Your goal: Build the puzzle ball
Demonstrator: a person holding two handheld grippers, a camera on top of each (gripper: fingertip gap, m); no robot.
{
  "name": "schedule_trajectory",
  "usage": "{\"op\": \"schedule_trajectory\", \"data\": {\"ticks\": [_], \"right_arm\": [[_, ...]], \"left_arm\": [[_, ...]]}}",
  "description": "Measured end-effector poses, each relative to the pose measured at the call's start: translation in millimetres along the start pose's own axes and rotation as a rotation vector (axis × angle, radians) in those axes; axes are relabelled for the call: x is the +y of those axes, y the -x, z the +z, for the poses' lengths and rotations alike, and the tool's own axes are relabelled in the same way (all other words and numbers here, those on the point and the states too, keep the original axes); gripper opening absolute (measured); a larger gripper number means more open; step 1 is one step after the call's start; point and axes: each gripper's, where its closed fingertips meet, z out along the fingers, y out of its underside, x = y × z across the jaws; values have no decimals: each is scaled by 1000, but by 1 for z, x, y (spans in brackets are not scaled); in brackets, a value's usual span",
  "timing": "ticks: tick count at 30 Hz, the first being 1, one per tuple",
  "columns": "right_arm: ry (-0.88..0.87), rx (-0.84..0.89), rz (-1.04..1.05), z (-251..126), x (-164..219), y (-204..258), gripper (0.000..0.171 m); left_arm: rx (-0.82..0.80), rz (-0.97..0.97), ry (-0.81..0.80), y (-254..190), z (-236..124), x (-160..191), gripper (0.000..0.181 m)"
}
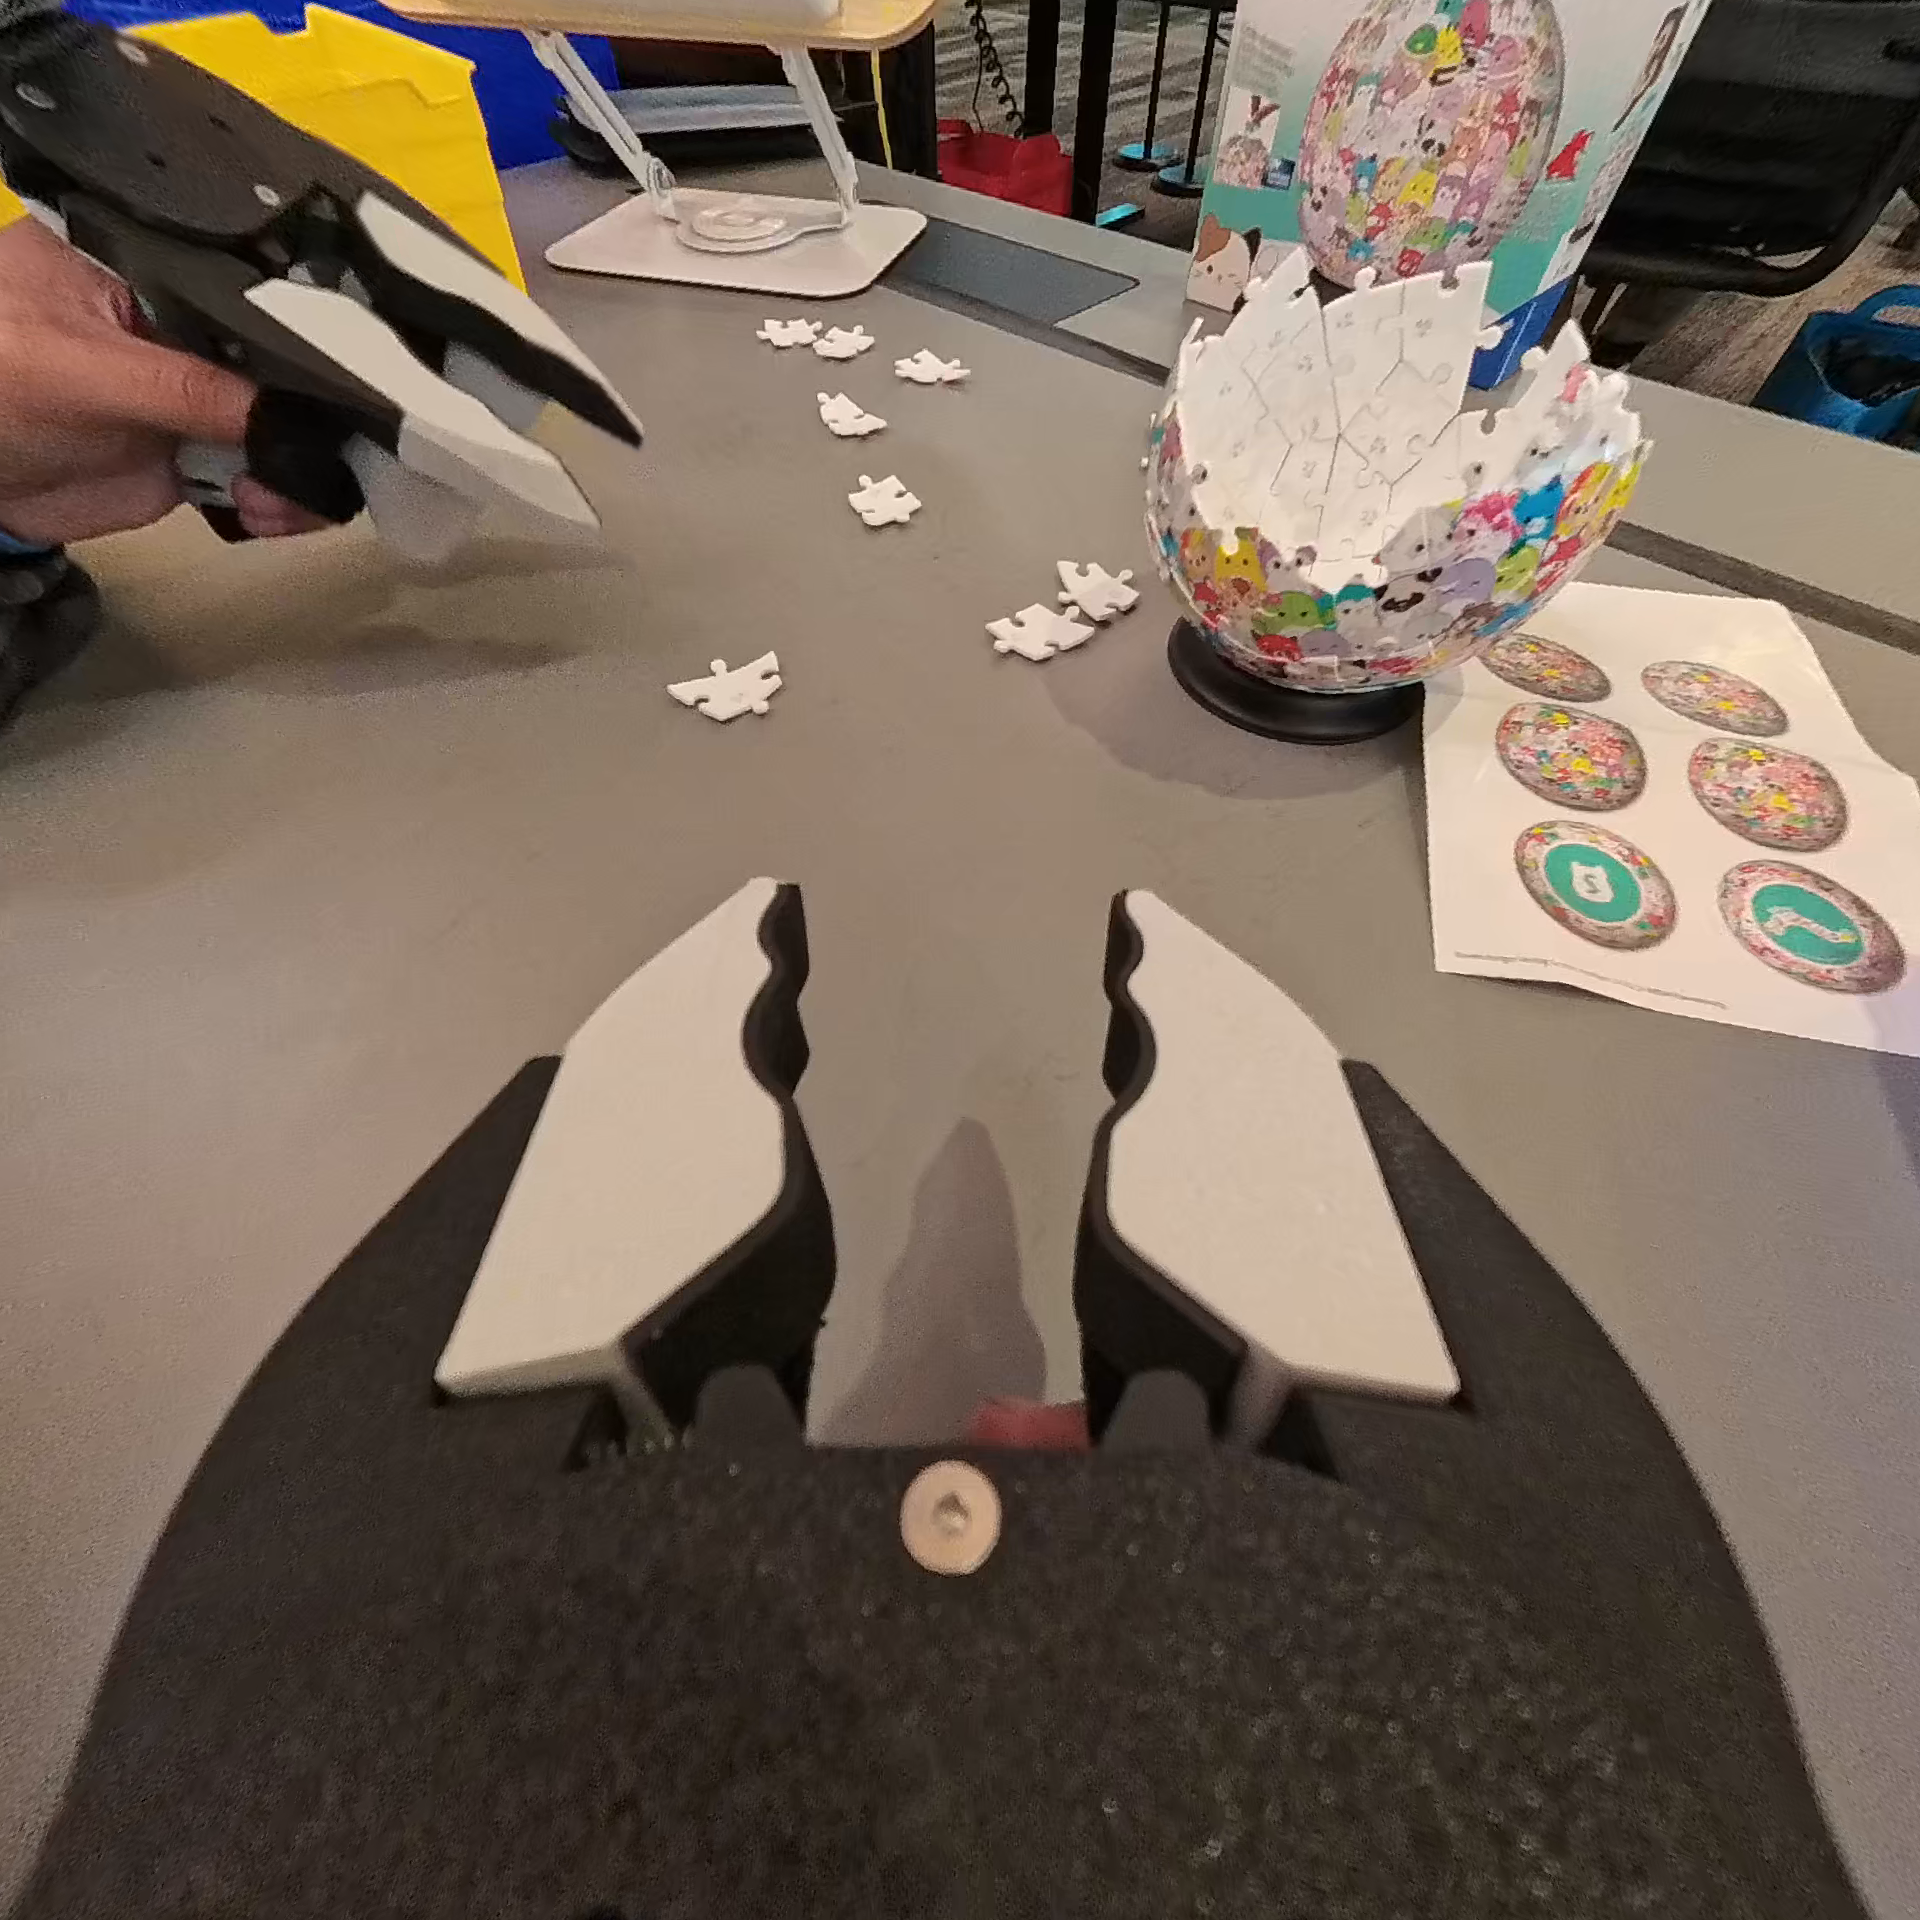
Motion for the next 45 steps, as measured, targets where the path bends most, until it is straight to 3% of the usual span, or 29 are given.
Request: {"op": "schedule_trajectory", "data": {"ticks": [7,12,18,23,25,31,35,45], "right_arm": [[32,13,-23,6,5,-1,55],[41,14,-9,14,6,-4,55],[25,25,-23,22,1,-7,55],[13,0,-26,29,1,-6,57],[35,-16,-22,33,4,-4,57],[110,-90,-78,52,7,16,57],[128,-128,-119,63,4,32,57],[136,-137,-207,56,6,42,56]], "left_arm": [[-174,7,-51,75,-47,-1,61],[-170,-124,-106,110,-87,11,60],[-185,-79,-160,119,-109,9,62],[-142,-87,-321,101,-118,-5,71],[-88,-127,-335,87,-112,-3,79],[43,-80,-145,54,-59,10,70],[78,-61,-70,55,-22,-1,60],[76,60,241,68,87,-9,71]]}}
